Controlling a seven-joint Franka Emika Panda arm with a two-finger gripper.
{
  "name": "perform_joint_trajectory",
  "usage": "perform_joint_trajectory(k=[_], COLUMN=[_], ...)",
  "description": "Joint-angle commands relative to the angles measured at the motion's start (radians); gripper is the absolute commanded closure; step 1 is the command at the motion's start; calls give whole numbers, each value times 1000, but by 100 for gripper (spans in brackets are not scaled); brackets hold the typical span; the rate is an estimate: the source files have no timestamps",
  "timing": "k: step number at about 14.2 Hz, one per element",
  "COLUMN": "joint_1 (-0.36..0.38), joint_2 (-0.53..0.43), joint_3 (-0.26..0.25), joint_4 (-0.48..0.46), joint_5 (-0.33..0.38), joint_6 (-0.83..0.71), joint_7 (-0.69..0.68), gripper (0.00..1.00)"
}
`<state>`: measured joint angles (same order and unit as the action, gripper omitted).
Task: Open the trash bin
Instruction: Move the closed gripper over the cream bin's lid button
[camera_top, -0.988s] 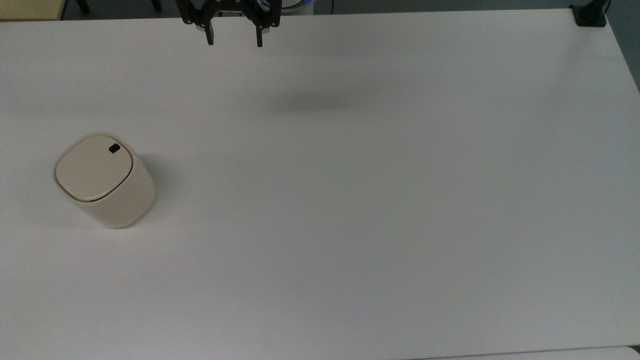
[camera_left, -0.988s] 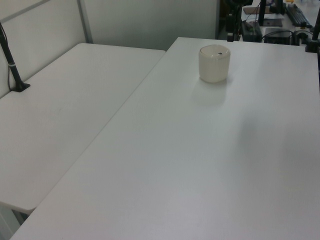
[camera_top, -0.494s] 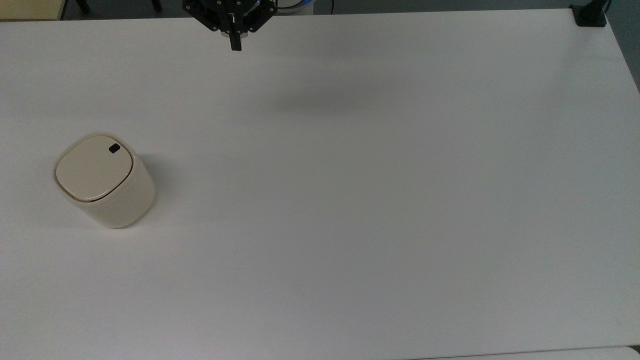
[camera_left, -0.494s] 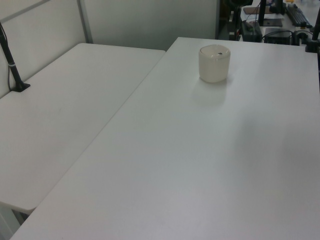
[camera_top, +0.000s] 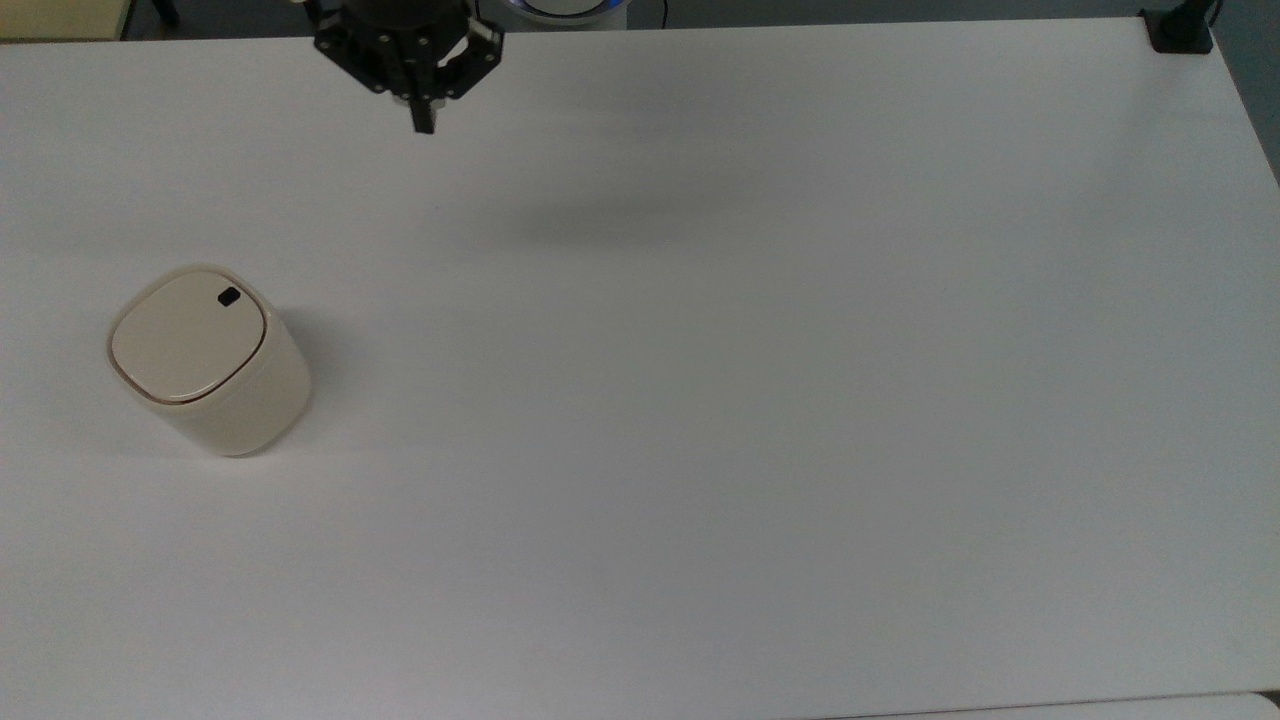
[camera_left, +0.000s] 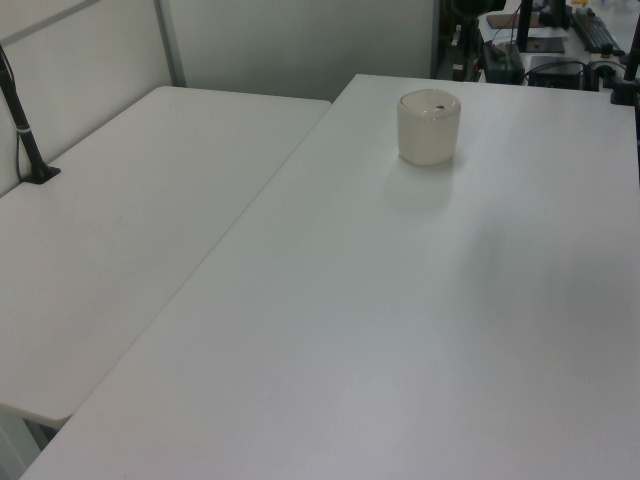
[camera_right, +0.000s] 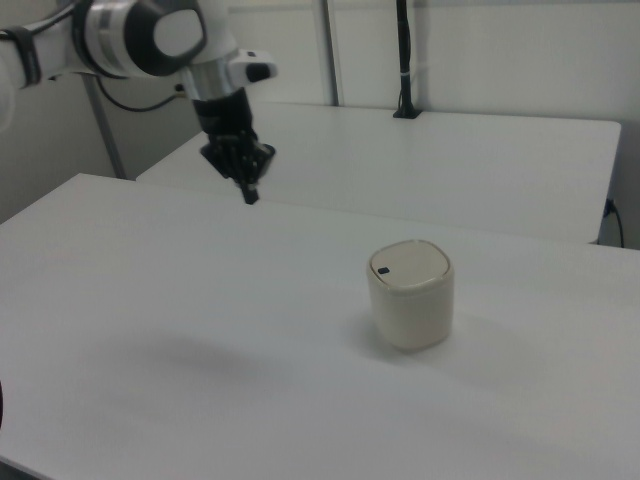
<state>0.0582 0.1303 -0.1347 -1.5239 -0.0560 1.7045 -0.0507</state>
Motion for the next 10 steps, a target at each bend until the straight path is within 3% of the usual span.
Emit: perform_joint_trajectory(k=[1, 4, 10], joint_1=[-107, -199, -248], joint_2=[73, 119, 219], joint_3=[-2, -2, -3], joint_4=[-4, -4, -4], joint_5=[-15, -15, -15], joint_6=[163, 272, 397], joint_7=[58, 72, 80], gripper=[98, 98, 98])
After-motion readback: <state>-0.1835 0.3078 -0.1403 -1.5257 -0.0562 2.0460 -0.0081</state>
